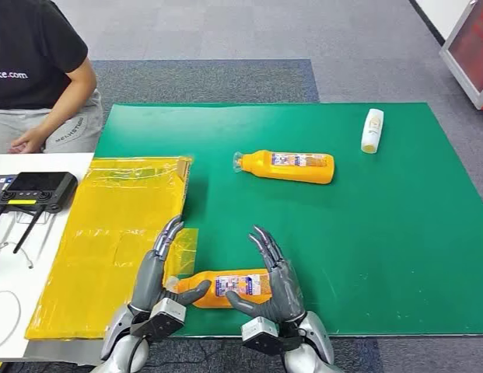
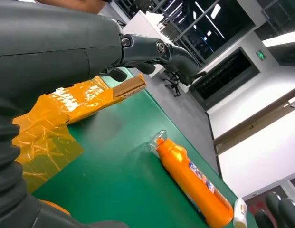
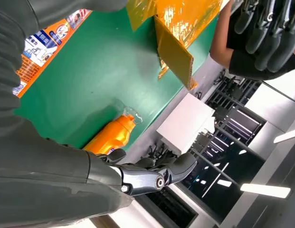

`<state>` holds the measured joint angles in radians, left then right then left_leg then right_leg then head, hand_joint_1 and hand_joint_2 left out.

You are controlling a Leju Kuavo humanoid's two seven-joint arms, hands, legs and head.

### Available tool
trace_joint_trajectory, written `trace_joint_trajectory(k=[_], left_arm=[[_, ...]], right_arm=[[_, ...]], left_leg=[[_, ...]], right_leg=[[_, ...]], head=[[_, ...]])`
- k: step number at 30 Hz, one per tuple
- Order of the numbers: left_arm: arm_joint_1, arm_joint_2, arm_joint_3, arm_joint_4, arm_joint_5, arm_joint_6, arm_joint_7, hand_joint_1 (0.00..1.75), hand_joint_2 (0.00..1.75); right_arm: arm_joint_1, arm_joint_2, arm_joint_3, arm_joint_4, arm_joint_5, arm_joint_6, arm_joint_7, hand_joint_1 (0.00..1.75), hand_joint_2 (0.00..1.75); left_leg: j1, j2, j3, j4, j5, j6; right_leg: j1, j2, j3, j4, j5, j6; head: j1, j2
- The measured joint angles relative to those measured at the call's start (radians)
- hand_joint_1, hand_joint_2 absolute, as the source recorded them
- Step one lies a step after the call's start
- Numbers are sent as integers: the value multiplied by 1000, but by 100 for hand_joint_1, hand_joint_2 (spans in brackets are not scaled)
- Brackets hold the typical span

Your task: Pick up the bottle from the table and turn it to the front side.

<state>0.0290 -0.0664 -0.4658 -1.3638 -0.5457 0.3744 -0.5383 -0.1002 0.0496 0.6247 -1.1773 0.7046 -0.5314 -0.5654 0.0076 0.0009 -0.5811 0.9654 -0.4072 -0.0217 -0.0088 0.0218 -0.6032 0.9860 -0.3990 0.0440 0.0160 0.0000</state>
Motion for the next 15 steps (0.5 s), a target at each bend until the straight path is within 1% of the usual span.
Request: trace_joint_trajectory(k=[2, 4, 6, 8, 11, 15], left_arm=[[0, 0, 0, 0, 0, -1, 0, 0, 175], [-1, -1, 0, 0, 1, -3, 0, 0, 175], [-3, -2, 0, 0, 2, -8, 0, 0, 175], [-5, -2, 0, 1, 3, -11, -2, 0, 175], [-6, -3, 0, 1, 8, -12, -6, 0, 175], [-6, -3, 1, 1, 12, -11, -13, 0, 175]], right_arm=[[-6, -2, 1, 11, 68, -15, 36, 0, 175], [-23, -12, 9, 42, 197, -34, 104, 0, 175], [-42, -28, 22, 85, 277, -22, 150, 0, 175], [-59, -44, 37, 128, 301, 17, 170, 0, 175], [-77, -64, 58, 169, 300, 83, 174, 0, 175], [-101, -82, 83, 190, 300, 128, 175, 0, 175]], left_leg=[[0, 0, 0, 0, 0, 0], [0, 0, 0, 0, 0, 0], [0, 0, 0, 0, 0, 0], [0, 0, 0, 0, 0, 0], [0, 0, 0, 0, 0, 0], [0, 0, 1, 0, 0, 0]], right_leg=[[0, 0, 0, 0, 0, 0], [0, 0, 0, 0, 0, 0], [0, 0, 0, 0, 0, 0], [0, -1, 0, 0, 0, 0], [0, -1, 0, 0, 1, 0], [0, -1, 1, 0, 1, 0]], head=[[0, 0], [0, 0], [0, 0], [0, 0], [0, 0], [0, 0]])
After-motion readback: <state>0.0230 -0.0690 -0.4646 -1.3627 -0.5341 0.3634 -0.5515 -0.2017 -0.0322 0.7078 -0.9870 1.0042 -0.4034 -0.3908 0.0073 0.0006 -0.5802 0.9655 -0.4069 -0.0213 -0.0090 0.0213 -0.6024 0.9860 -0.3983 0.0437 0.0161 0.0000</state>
